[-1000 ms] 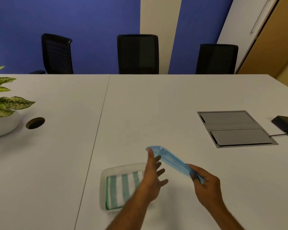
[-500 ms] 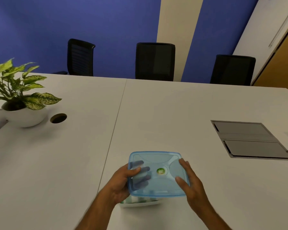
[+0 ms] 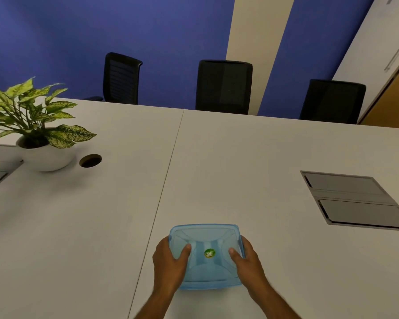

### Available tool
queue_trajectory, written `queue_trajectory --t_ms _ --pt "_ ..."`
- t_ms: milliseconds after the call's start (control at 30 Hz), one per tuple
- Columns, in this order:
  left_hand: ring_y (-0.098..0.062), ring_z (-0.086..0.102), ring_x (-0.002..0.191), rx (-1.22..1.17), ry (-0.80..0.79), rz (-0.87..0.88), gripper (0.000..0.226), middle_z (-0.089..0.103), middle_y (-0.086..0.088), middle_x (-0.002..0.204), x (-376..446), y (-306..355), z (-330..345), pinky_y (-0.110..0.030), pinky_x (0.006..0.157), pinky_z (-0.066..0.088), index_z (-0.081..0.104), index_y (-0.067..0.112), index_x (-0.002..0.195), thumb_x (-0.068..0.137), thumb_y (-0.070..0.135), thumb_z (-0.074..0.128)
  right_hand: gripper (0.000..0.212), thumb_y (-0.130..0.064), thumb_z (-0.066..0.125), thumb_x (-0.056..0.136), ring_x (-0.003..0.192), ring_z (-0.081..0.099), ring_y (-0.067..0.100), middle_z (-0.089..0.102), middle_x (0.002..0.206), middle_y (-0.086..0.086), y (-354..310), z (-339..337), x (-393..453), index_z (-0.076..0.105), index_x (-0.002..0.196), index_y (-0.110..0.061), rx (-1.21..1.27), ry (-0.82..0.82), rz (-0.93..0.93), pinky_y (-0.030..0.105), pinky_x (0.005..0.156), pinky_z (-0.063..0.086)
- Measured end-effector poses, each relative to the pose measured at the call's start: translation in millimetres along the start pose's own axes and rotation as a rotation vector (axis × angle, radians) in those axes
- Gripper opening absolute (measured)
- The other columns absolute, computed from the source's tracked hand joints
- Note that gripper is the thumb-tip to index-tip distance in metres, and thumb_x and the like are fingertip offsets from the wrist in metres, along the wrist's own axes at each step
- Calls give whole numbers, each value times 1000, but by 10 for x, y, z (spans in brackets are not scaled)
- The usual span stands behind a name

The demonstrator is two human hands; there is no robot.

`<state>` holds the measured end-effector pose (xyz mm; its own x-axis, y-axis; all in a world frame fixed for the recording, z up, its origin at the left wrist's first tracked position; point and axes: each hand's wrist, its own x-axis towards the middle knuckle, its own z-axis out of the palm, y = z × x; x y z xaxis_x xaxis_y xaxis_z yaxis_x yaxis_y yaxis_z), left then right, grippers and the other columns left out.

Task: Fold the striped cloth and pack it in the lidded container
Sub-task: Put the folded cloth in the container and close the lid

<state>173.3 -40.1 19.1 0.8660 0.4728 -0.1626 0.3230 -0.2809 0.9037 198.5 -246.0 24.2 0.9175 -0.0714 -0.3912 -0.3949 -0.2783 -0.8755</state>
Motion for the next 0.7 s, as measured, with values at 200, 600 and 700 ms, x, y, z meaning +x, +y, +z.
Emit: queue_trajectory --t_ms 200,600,700 --pt "-19 61 99 28 -66 -43 39 64 3 108 139 -189 90 -34 81 51 56 25 119 86 37 72 61 -30 55 96 132 49 26 49 148 6 19 106 64 31 151 -21 -156 -1 64 44 112 40" --pt "-25 61 98 77 -77 -83 50 63 -7 110 306 -295 227 -42 83 54 56 14 123 83 36 76 33 -21 77 79 88 68 21 70 92 0 30 42 243 65 109 -17 -150 93 109 42 85 57" --pt "-24 61 94 115 -84 -100 53 61 -6 107 343 -264 244 -40 78 56 56 12 118 80 42 77 38 -25 80 77 92 68 24 70 99 6 79 17 278 59 108 -17 -121 96 170 45 87 57"
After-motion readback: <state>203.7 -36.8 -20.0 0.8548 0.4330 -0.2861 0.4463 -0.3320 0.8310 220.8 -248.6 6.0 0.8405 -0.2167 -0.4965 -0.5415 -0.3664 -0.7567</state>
